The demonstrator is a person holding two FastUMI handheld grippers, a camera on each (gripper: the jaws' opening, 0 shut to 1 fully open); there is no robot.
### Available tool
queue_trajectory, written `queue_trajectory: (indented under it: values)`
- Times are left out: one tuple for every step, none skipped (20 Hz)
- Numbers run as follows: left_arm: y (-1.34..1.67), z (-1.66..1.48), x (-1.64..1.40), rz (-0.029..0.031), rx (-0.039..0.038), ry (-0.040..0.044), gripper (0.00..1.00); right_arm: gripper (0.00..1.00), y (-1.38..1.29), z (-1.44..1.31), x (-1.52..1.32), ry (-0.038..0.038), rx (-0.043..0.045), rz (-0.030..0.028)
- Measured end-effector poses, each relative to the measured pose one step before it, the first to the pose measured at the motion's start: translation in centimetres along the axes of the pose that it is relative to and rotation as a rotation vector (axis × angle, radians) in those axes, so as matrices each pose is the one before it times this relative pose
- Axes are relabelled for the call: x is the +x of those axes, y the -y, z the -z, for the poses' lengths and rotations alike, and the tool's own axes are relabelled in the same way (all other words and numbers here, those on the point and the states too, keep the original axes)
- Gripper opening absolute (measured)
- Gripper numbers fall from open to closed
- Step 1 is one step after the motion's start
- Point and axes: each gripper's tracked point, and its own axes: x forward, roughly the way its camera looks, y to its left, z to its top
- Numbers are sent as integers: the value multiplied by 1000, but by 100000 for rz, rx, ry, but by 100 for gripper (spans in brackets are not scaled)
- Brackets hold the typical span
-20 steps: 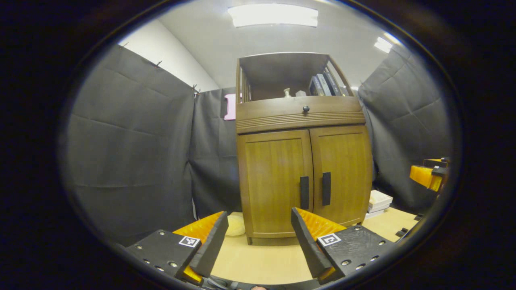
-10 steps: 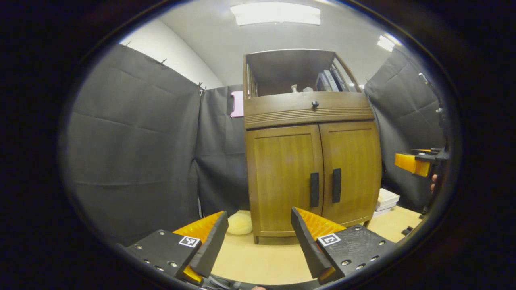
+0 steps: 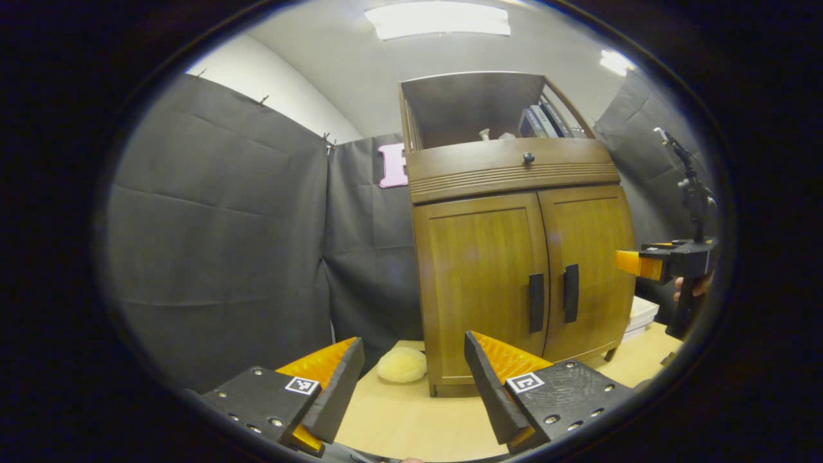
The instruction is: Open the right door of the double-door shoe cabinet with the right hand, and open the left door with the left hand.
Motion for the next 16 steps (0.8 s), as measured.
queue_trajectory:
  values:
    - [22, 238, 238, -244, 94, -460, 92, 97, -284, 441, 793, -693, 178, 9]
    - [-4, 138, 213, -250, 19, -307, 92, 97, -122, 339, 814, -702, 60, 10]
    - [-288, 286, -260, -258, 9, -324, 92, 100, -227, 209, 772, -652, -83, 54]
    - [-120, -10, -44, -399, 46, -319, 92, 100, -235, 218, 688, -663, 129, 12]
    - [-27, 306, 147, -383, 42, -373, 92, 94, -257, 384, 641, -756, 250, 21]
    - [-150, 391, 272, -505, 88, -314, 92, 97, -238, 349, 714, -796, 103, -121]
    - [-77, 250, 308, -452, 117, -206, 92, 97, -180, 521, 600, -632, -30, 41]
    - [-143, 442, 154, -693, 159, -324, 92, 94, -164, 251, 556, -579, -164, -107]
    - [-50, 244, 199, -597, 271, -242, 92, 94, -140, 313, 611, -475, -278, -34]
    - [28, 118, 51, -713, 192, -275, 92, 94, -123, 185, 597, -610, -191, -13]
    - [9, 25, 154, -532, 22, -97, 92, 97, -121, 291, 557, -357, -10, -83]
    - [-11, -34, -75, -456, 0, -96, 92, 97, -152, 260, 512, -415, 39, -78]
    - [-16, 100, 141, -326, 98, -242, 92, 97, -108, 217, 618, -553, 8, -63]
    - [-7, 6, 139, -384, 133, -261, 90, 97, -78, 322, 334, -612, -69, 134]
    - [25, 118, 12, -371, 21, -335, 92, 94, -151, 241, 535, -719, 15, -145]
    - [65, -32, 29, -107, -107, -253, 92, 94, -84, 395, 572, -616, 4, -129]
